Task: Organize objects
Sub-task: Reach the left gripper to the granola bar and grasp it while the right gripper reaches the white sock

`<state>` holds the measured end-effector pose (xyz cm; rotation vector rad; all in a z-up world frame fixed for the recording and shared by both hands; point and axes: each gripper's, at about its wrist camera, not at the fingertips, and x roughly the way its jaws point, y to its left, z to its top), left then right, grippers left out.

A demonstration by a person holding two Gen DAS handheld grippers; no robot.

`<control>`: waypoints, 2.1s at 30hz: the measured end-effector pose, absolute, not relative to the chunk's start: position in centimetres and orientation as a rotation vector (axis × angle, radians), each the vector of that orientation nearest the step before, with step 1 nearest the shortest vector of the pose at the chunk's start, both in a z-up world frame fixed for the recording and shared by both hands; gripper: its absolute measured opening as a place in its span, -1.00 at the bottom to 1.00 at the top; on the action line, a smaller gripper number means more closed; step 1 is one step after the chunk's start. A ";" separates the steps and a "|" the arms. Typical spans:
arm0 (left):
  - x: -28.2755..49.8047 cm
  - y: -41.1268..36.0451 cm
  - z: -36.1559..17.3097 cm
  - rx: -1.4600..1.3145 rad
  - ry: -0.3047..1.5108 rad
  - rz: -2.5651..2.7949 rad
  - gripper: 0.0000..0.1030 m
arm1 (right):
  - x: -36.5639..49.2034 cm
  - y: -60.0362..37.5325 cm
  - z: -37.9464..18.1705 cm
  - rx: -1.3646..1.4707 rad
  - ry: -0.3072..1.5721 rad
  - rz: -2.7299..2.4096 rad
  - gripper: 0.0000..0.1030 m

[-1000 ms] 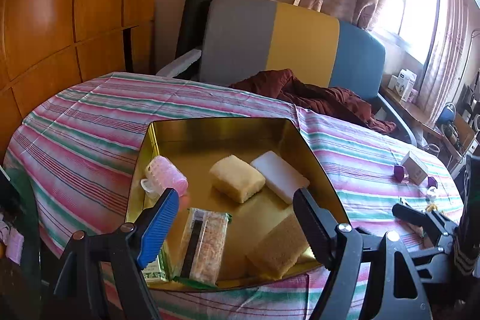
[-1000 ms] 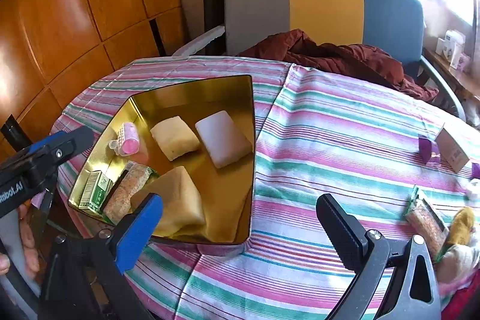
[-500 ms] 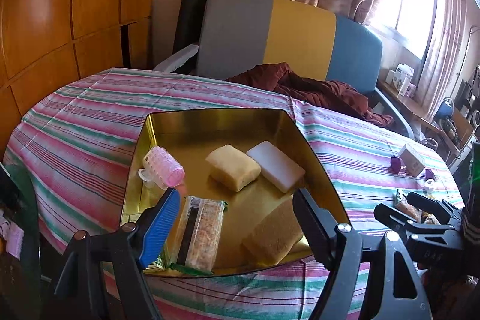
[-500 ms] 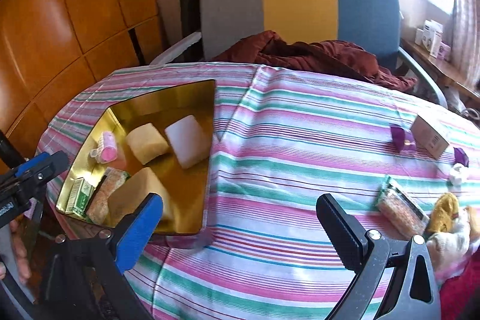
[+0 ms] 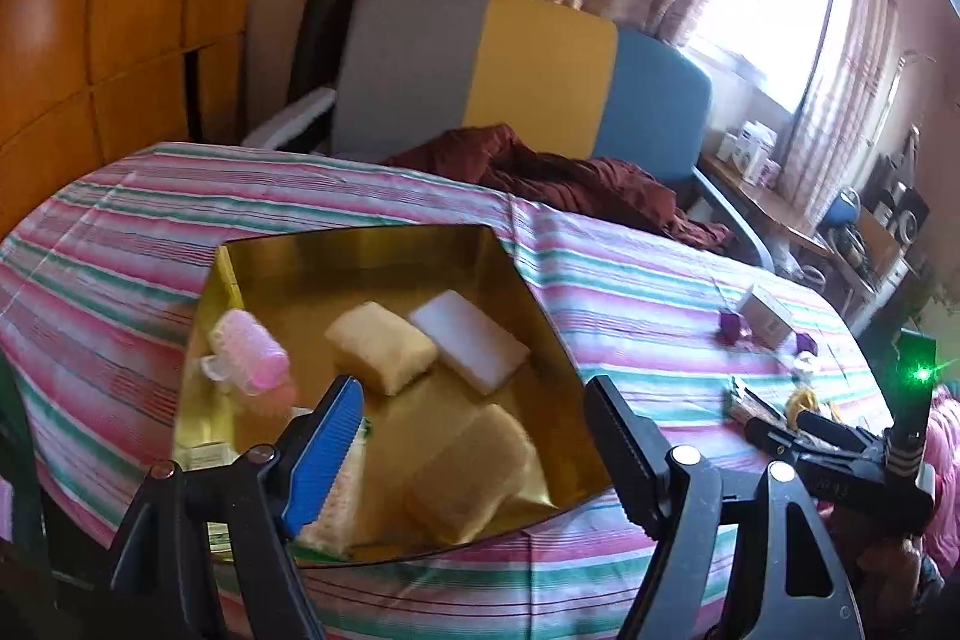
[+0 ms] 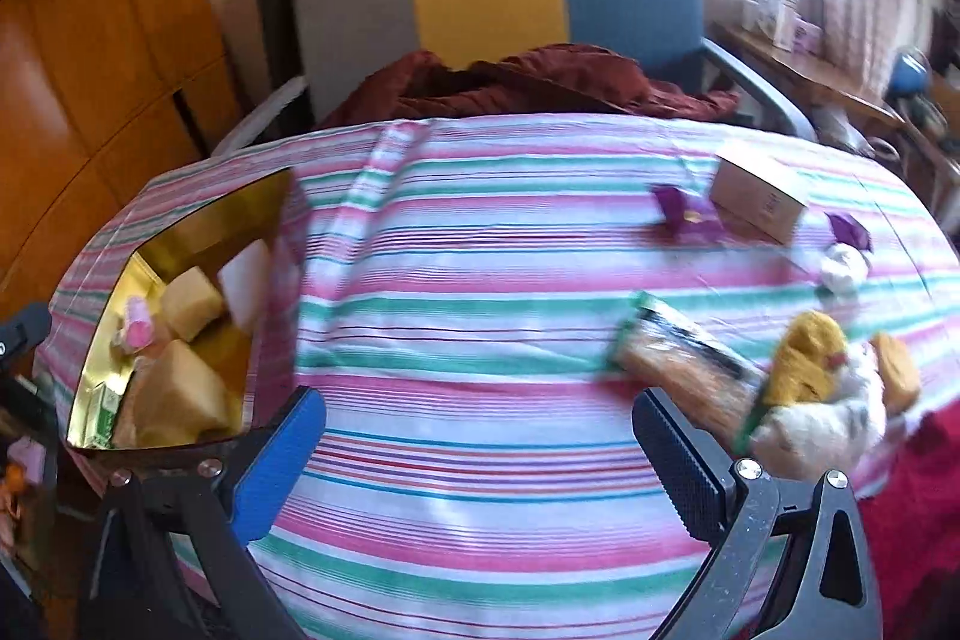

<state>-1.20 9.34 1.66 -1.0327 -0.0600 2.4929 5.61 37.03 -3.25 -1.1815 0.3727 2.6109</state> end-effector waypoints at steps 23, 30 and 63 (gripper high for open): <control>0.0 31.6 -4.7 -1.341 0.141 1.719 0.41 | 15.5 58.7 -2.5 -0.820 0.841 2.183 1.00; -0.6 38.1 -7.6 -1.518 0.052 1.618 0.41 | 15.6 58.8 -2.8 -0.807 0.900 2.221 0.99; -2.0 51.8 -11.5 -1.285 0.586 1.855 0.25 | 16.1 60.4 -3.3 -0.763 1.028 2.232 0.99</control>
